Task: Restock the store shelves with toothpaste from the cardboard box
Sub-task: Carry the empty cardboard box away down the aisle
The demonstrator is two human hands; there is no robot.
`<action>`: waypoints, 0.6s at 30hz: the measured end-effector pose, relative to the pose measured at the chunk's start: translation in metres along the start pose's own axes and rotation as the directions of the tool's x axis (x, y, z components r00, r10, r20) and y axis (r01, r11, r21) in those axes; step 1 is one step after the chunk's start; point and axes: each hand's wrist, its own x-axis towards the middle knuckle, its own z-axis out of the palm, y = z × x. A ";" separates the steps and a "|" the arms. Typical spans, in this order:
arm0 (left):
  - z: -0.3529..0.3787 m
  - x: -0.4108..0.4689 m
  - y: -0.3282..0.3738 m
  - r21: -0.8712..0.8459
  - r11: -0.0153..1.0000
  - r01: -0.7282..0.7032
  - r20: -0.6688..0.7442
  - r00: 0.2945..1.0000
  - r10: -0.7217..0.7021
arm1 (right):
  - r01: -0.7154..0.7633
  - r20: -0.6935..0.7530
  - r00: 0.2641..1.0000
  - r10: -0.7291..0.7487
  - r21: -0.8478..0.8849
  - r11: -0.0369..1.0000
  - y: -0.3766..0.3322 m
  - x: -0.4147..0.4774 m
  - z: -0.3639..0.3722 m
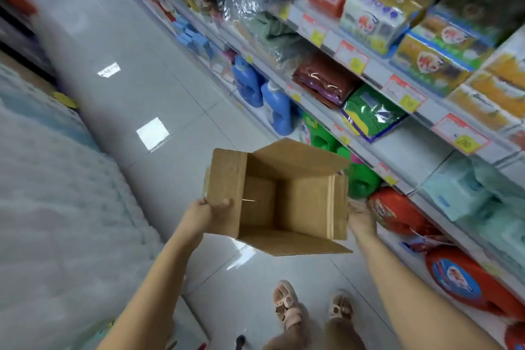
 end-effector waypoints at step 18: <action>-0.210 0.167 0.206 -0.668 0.721 -0.185 -0.236 0.971 0.031 | 0.449 0.264 0.880 -0.394 -0.197 0.871 -0.435 0.024 0.259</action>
